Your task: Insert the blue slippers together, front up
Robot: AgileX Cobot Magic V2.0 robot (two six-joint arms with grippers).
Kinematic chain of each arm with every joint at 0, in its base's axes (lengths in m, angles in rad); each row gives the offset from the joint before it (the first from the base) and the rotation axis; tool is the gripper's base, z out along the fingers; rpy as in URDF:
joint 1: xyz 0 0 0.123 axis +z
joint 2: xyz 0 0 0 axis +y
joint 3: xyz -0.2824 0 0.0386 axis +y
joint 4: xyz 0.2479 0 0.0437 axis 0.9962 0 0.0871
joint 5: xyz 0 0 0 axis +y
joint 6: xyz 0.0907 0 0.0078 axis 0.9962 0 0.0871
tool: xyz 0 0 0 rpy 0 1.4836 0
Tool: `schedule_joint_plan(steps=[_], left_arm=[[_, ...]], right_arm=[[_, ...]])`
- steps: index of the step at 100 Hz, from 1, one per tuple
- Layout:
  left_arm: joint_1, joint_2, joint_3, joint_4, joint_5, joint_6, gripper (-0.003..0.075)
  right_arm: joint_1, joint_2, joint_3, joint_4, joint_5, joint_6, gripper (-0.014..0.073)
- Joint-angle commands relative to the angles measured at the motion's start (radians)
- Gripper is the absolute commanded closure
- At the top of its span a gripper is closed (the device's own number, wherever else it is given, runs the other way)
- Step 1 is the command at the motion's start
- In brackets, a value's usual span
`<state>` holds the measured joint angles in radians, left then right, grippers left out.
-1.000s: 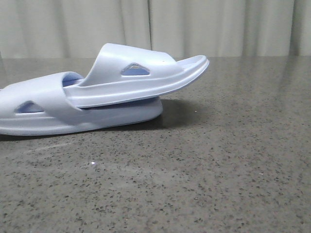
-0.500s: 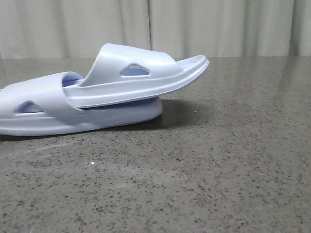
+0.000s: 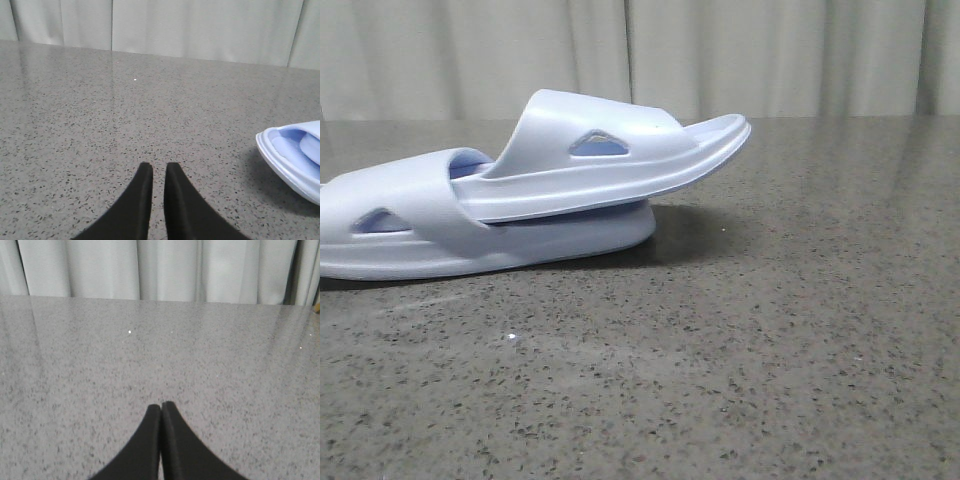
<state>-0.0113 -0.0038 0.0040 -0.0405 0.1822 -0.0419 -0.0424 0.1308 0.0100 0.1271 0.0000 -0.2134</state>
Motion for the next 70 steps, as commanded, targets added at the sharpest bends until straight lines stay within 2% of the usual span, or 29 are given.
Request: schedule_joint_plan(steps=[1,4,25,70], left_arm=[[-0.009,-0.012,0.009,-0.006,-0.072,-0.01,0.0705],[-0.009,-0.012,0.009,-0.006,-0.072,-0.01,0.0705],[-0.009,-0.012,0.009,-0.006,-0.072,-0.01,0.0705],[-0.009,-0.012,0.009,-0.006,-0.072,-0.01,0.0705]], right_arm=[[-0.009,-0.048,0.024,-0.018,-0.086,0.013,0.0673],[-0.011,-0.066,0.022,-0.02,-0.025,0.018,0.0673],[-0.029,-0.142,0.022,-0.038,0.072,0.018,0.0673],[-0.029,-0.154,0.022,-0.041,0.047,0.018,0.0673]])
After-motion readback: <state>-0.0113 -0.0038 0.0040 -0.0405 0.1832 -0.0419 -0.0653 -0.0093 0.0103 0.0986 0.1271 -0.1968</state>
